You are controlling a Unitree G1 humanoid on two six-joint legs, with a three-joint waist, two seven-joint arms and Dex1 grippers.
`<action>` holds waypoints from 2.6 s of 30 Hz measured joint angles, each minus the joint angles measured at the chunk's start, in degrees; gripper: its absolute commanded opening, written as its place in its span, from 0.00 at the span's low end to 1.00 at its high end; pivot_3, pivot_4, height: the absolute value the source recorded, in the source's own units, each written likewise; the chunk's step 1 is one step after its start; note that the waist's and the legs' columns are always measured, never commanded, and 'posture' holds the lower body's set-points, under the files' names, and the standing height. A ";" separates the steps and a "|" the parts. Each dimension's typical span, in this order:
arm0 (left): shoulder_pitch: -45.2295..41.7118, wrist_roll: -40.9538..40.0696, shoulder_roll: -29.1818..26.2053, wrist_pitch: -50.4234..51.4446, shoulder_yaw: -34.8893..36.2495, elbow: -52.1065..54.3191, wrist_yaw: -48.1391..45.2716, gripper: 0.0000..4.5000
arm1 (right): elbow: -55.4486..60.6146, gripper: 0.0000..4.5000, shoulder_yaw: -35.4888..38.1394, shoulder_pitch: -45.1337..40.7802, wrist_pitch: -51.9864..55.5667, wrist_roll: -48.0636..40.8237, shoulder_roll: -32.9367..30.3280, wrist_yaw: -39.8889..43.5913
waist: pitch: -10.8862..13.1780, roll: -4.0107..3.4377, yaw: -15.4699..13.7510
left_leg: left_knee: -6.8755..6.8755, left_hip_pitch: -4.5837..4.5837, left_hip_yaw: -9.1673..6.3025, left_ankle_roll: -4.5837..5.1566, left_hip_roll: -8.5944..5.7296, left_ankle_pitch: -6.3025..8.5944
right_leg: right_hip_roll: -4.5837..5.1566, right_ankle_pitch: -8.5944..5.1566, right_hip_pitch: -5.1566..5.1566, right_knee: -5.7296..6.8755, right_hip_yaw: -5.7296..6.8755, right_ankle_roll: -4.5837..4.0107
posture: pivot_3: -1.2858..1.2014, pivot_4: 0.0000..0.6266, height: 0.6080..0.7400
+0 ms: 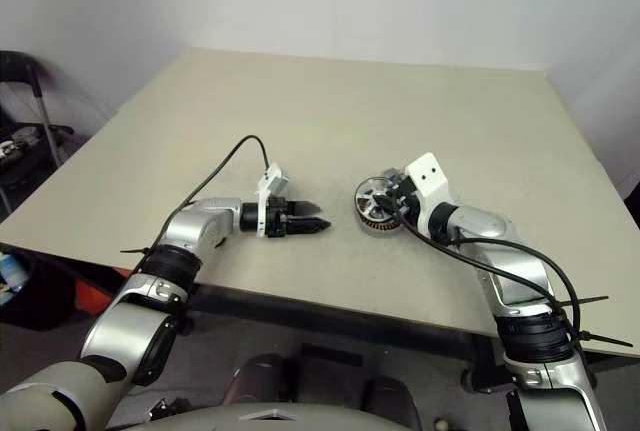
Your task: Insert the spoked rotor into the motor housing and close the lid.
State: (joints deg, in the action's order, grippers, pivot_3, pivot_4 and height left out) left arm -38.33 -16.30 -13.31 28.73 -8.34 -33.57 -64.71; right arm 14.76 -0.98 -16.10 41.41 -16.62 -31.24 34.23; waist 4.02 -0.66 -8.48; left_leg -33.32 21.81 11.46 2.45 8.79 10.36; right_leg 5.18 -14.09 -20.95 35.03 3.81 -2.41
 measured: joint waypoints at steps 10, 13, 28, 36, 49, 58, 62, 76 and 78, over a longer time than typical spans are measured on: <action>0.00 0.28 0.00 -0.02 0.00 -0.18 0.09 0.82 | -0.75 0.49 -1.02 0.31 -1.37 1.98 0.24 -0.65 | 0.00 0.00 0.00 | -0.01 0.00 0.00 0.00 0.00 0.00 | 0.00 0.00 0.00 0.01 0.00 0.00 | 0.52 0.00 1.00; 0.00 0.45 0.00 -0.02 0.00 -0.18 0.17 0.82 | -0.85 0.49 -1.56 0.30 -1.74 2.41 0.39 -0.64 | 0.00 0.00 0.01 | -0.01 0.00 0.00 0.00 0.00 0.00 | 0.00 0.00 0.00 0.01 0.00 0.00 | 0.52 0.00 1.00; 0.01 1.24 0.00 -0.21 0.00 -0.45 0.77 0.82 | -2.75 0.49 -4.46 0.24 -5.80 7.58 -0.11 -0.59 | 0.00 0.00 0.04 | -0.04 0.00 0.00 0.01 0.00 0.00 | 0.00 0.00 0.00 0.07 0.00 0.00 | 0.52 0.00 1.00; 0.02 1.38 0.03 -0.62 0.00 -0.89 1.25 0.82 | -2.82 0.00 -4.13 -0.13 -6.28 7.55 -0.05 -0.51 | 0.00 0.00 0.03 | -0.05 -0.03 0.00 0.05 0.00 -0.01 | 0.00 0.00 0.01 0.12 0.00 0.00 | 0.52 0.00 1.00; 0.01 2.04 0.07 -1.35 0.00 -1.72 1.26 0.82 | -2.85 0.00 -4.10 -0.23 -6.23 7.46 -0.06 -0.44 | 0.00 0.00 0.03 | -0.05 -0.05 0.00 0.06 0.00 -0.01 | 0.00 0.00 0.00 0.15 -0.01 0.00 | 0.52 0.00 1.00; 0.01 2.27 0.11 -1.43 0.01 -2.19 1.30 0.82 | -2.85 0.00 -4.03 -0.53 -5.44 7.50 -0.06 0.07 | 0.00 0.00 0.03 | -0.06 -0.05 0.00 0.07 0.00 -0.02 | 0.00 0.00 0.00 0.17 -0.01 0.00 | 0.52 0.00 1.00; 0.01 2.39 0.11 -1.46 0.01 -2.21 1.31 0.82 | -2.85 0.09 -4.02 -0.54 -5.39 7.42 -0.08 0.48 | 0.00 0.00 0.03 | -0.06 -0.06 0.00 0.07 0.00 -0.02 | 0.00 0.00 0.00 0.18 -0.01 0.00 | 0.52 0.00 1.00; 0.01 2.78 0.23 -1.53 0.01 -2.34 1.45 0.82 | -3.50 0.34 -4.60 -0.53 -6.43 8.48 -0.10 0.21 | 0.00 0.00 0.05 | -0.06 -0.05 0.00 0.07 0.00 -0.02 | 0.00 0.00 -0.01 0.21 -0.01 0.00 | 0.52 0.00 1.00; 0.01 2.81 0.23 -1.53 0.01 -2.34 1.47 0.82 | -3.66 0.34 -4.81 -0.53 -6.69 8.79 -0.10 0.21 | 0.00 0.00 0.05 | -0.06 -0.06 0.00 0.07 0.00 -0.02 | 0.00 0.00 -0.01 0.21 -0.01 0.00 | 0.52 0.00 1.00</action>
State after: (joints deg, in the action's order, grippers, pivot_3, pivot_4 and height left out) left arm -38.32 -13.49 -13.08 27.20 -8.33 -35.91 -63.24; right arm 11.09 -5.79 -16.63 34.72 -7.83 -31.34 34.44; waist 4.02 -0.66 -8.43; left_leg -33.37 21.75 11.46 2.53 8.79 10.34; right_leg 5.19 -14.09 -20.96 35.24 3.79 -2.41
